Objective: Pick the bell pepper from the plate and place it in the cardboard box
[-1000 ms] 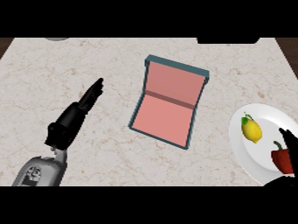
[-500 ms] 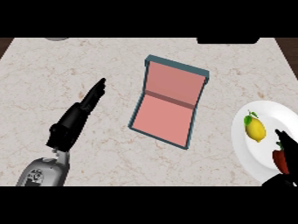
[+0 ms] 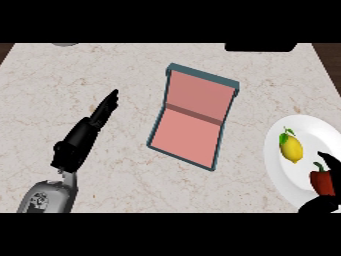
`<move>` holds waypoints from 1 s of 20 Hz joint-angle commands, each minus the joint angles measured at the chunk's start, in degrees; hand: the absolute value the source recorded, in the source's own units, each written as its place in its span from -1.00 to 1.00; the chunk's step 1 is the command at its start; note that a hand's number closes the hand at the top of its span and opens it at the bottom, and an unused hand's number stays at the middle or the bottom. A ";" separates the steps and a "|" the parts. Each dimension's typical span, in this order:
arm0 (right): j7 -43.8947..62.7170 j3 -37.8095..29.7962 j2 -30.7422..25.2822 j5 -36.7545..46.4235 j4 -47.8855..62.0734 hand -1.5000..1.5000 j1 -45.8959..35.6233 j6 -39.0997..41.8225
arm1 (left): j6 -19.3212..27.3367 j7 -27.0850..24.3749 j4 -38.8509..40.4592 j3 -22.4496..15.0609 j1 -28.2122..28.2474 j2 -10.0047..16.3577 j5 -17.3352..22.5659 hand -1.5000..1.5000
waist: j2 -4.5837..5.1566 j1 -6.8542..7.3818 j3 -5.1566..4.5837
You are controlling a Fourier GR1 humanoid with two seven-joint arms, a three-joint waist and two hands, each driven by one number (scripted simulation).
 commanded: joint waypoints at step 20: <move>17.04 38.43 20.73 26.50 -12.15 1.00 -8.88 -1.78 | -1.61 1.09 1.69 -1.16 -3.07 -1.75 -0.71 0.00 | -0.02 3.44 0.73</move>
